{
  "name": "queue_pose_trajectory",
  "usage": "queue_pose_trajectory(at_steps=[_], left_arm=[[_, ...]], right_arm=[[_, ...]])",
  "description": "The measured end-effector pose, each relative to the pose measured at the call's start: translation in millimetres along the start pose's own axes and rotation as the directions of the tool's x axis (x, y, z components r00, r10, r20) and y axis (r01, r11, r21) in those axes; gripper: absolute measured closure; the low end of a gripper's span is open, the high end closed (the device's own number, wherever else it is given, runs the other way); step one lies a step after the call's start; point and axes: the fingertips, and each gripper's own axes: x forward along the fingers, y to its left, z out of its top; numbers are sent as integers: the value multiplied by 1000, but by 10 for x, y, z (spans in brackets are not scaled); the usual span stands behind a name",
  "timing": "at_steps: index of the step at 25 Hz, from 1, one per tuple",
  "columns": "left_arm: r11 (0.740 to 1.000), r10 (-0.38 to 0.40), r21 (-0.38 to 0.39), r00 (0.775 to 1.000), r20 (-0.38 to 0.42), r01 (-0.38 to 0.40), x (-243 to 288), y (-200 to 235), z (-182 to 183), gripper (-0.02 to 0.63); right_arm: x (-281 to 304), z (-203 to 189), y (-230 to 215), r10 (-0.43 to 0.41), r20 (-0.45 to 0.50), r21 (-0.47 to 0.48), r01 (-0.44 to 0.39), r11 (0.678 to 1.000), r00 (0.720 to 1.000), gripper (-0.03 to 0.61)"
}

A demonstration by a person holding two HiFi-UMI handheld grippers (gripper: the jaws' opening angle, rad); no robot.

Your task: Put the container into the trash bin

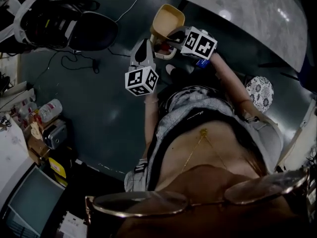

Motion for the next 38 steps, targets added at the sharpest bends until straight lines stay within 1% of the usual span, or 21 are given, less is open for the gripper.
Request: queue_pose_trajectory(at_steps=[4, 8, 12, 15, 18, 21, 23, 26, 29, 32, 34, 35, 36, 37, 38], left_arm=[[1000, 28, -13, 1000, -4, -28, -116, 123, -68, 612], [997, 60, -40, 998, -3, -60, -222, 222, -128, 612], [993, 99, -61, 995, -13, -99, -347, 337, -253, 612], [988, 131, -81, 991, -22, -133, -470, 460, -353, 612], [981, 162, -99, 986, -34, -165, -601, 569, -410, 612], [973, 196, -115, 980, -47, -200, -686, 648, -404, 612], [968, 214, -120, 975, -54, -219, -666, 693, -376, 612], [964, 230, -118, 971, -64, -237, -623, 756, -355, 613], [961, 242, -119, 967, -74, -250, -650, 785, -395, 613], [959, 247, -123, 966, -77, -255, -667, 810, -401, 612], [959, 246, -124, 966, -77, -254, -669, 824, -400, 612], [960, 244, -124, 967, -78, -252, -660, 829, -402, 612], [960, 242, -122, 967, -80, -250, -647, 831, -408, 612], [961, 239, -120, 967, -83, -248, -630, 830, -418, 612], [962, 236, -119, 968, -86, -245, -612, 825, -433, 612]], right_arm=[[386, -179, 170, 87, -57, -8, -87, 996, 995, 534], [770, -418, 226, 155, -137, 9, -155, 988, 978, 534], [1241, -812, 178, 219, -245, 61, -210, 976, 945, 534], [1643, -1069, 124, 278, -275, 135, -250, 959, 920, 534], [1978, -1313, 63, 303, -307, 161, -264, 951, 902, 534], [2211, -1509, -6, 330, -314, 175, -287, 942, 890, 534], [2308, -1605, -123, 326, -328, 154, -290, 945, 887, 534], [2399, -1773, -275, 299, -382, 104, -280, 954, 875, 534], [2453, -1934, -289, 286, -425, 77, -281, 957, 859, 534], [2485, -1972, -313, 269, -442, 68, -267, 961, 856, 534], [2506, -1955, -300, 270, -432, 98, -253, 962, 860, 530], [2528, -1938, -311, 269, -417, 113, -244, 963, 868, 510], [2547, -1934, -359, 255, -406, 120, -226, 967, 877, 472], [2559, -1934, -409, 241, -400, 123, -209, 970, 884, 448], [2560, -1919, -425, 240, -391, 127, -207, 970, 888, 449]])
